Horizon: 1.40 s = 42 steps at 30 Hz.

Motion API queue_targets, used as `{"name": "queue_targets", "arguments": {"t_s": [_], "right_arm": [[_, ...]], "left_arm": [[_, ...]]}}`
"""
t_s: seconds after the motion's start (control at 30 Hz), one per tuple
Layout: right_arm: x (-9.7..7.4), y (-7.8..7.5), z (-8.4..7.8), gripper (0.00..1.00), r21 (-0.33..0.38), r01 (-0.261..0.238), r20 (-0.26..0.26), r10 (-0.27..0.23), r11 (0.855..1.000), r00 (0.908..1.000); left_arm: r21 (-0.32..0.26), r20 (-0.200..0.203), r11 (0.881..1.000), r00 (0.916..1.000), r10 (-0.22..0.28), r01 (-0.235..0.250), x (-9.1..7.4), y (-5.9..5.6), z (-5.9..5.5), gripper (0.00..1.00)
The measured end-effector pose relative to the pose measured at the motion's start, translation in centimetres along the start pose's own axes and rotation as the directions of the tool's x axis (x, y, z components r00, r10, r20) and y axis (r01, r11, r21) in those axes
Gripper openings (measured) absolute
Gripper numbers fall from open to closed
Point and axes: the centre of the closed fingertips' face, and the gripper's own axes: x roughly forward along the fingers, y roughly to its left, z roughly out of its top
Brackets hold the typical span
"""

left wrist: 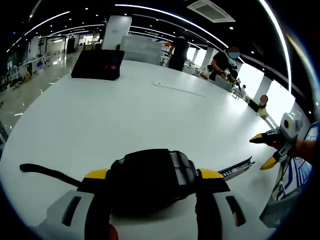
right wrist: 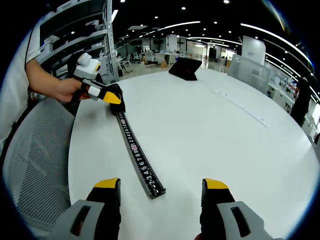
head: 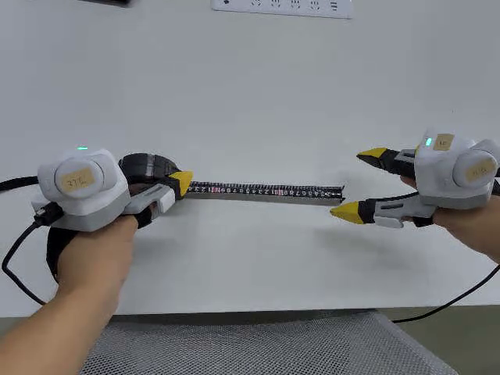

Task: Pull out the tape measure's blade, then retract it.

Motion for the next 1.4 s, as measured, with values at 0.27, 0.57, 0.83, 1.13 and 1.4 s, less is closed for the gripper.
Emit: {"name": "queue_targets", "arguments": {"t_s": [0.27, 0.57, 0.83, 1.13, 1.4], "right_arm": [[0.2, 0.2, -0.6, 0.51, -0.044, -0.042, -0.054, 0.040, 0.998, 0.9977], [0.7, 0.4, -1.6, 0.32, -0.132, -0.105, -0.136, 0.087, 0.986, 0.9868], [1.1, 0.8, -2.0, 0.23, -0.165, -0.161, -0.174, 0.132, 0.973, 0.9758], [1.4, 0.9, -2.4, 0.18, -0.188, -0.192, -0.199, 0.154, 0.963, 0.9679], [1.7, 0.9, -2.8, 0.16, -0.202, -0.201, -0.218, 0.156, 0.959, 0.9635]], "left_arm": [[0.004, -0.009, 1.000, 1.0000, 0.004, -0.004, 0.1, 0.0, -0.1, 0.65], [0.009, -0.013, 1.000, 0.9999, 0.001, -0.001, 0.1, 0.0, -0.1, 0.64], [0.008, -0.015, 1.000, 0.9999, 0.001, -0.001, 0.1, 0.0, -0.1, 0.64], [0.006, -0.018, 1.000, 0.9998, 0.003, -0.002, 0.0, 0.0, -0.1, 0.64], [0.008, -0.023, 1.000, 0.9997, 0.002, -0.002, 0.1, 0.0, -0.2, 0.64]]}}
